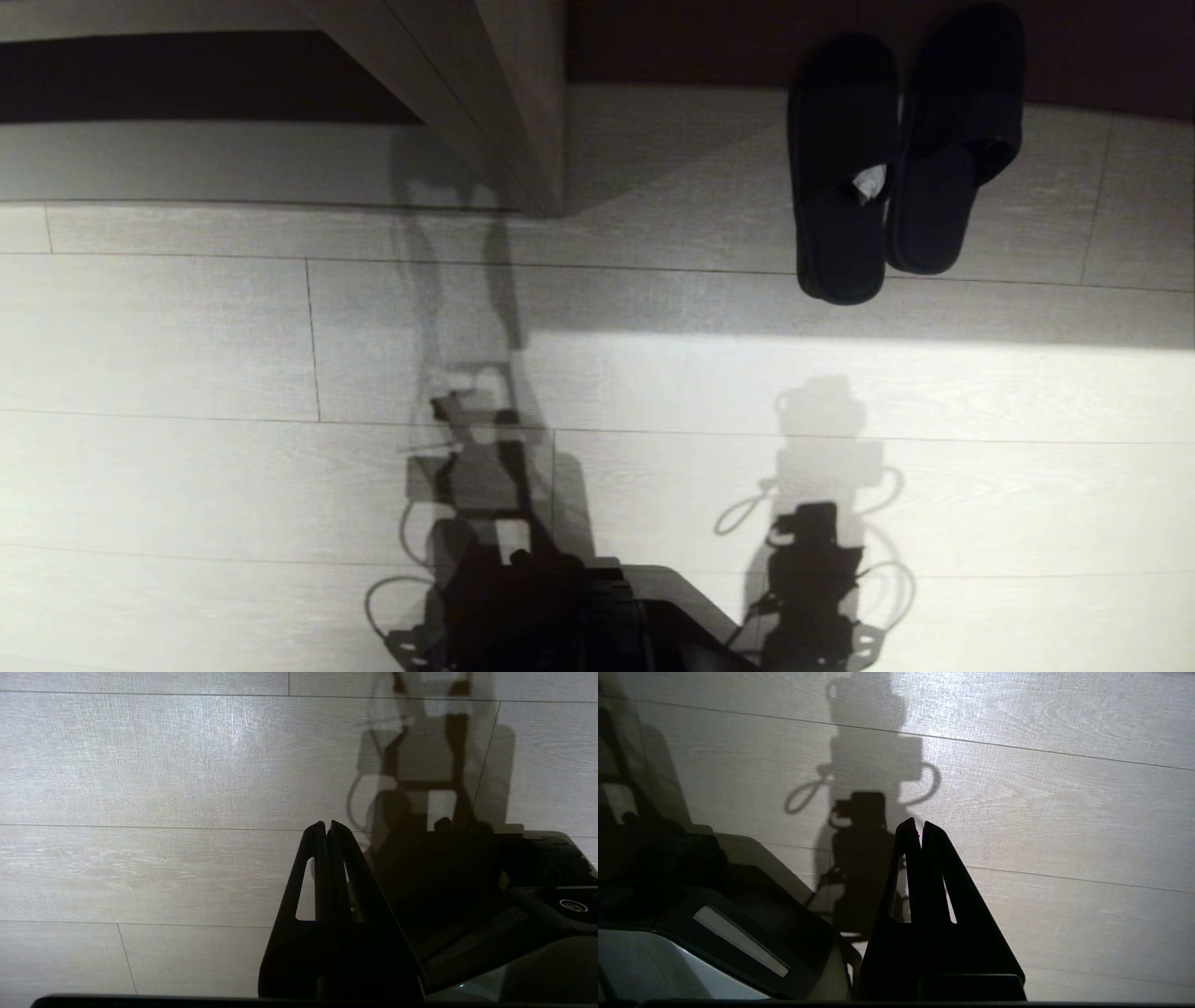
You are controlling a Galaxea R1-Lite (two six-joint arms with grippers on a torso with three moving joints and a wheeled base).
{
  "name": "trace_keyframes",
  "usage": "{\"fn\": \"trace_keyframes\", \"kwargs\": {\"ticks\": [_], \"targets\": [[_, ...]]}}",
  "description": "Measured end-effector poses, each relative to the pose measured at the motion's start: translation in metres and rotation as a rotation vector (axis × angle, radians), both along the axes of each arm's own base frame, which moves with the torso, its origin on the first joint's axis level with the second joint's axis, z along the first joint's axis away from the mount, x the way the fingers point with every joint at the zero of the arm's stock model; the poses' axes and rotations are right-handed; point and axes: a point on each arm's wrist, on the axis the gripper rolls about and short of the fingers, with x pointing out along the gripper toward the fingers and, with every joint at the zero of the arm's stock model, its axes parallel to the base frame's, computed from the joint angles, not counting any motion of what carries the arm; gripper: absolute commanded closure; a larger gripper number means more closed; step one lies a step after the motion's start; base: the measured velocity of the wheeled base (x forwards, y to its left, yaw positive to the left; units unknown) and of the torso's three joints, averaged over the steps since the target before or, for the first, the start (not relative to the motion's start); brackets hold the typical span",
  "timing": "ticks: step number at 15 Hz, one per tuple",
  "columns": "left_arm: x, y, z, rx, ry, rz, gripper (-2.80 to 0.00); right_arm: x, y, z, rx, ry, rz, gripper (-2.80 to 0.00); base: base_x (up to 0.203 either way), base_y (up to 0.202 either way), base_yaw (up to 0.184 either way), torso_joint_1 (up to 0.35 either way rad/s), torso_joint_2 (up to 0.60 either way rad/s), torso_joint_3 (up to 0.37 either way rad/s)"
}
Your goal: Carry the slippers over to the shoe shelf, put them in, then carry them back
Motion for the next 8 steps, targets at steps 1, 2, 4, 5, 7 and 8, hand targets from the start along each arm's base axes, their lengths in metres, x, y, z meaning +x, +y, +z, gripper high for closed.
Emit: {"fn": "trace_keyframes", "kwargs": {"ticks": [1, 2, 4, 5, 7, 8], "targets": [[0.0, 0.0, 0.0001, 0.001, 0.0, 0.0, 0.0, 0.0, 0.0, -0.0001, 0.0, 0.0, -0.001, 0.0, 0.0, 0.0, 0.0, 0.0, 0.0, 0.0], [-0.0001, 0.0, 0.0001, 0.0, -0.001, 0.0, 0.0, 0.0, 0.0, -0.0001, 0.001, 0.0, -0.001, 0.0, 0.0, 0.0, 0.0, 0.0, 0.0, 0.0], [0.0, 0.0, 0.0, 0.001, -0.001, 0.0, 0.0, 0.0, 0.0, -0.0001, 0.001, -0.001, -0.001, 0.0, 0.0, 0.0, 0.0, 0.0, 0.0, 0.0], [0.0, 0.0, 0.0, 0.001, 0.0, 0.0, 0.0, 0.0, 0.0, -0.0001, 0.001, -0.001, -0.001, 0.0, 0.0, 0.0, 0.0, 0.0, 0.0, 0.0], [0.0, 0.0, -0.0001, 0.0, 0.0, 0.0, 0.0, 0.0, 0.0, -0.0001, 0.002, 0.0, -0.001, 0.0, 0.0, 0.0, 0.0, 0.0, 0.0, 0.0], [0.0, 0.0, -0.0001, 0.0, 0.0, 0.0, 0.0, 0.0, 0.0, 0.0, 0.002, -0.001, -0.001, 0.0, 0.0, 0.0, 0.0, 0.0, 0.0, 0.0]]}}
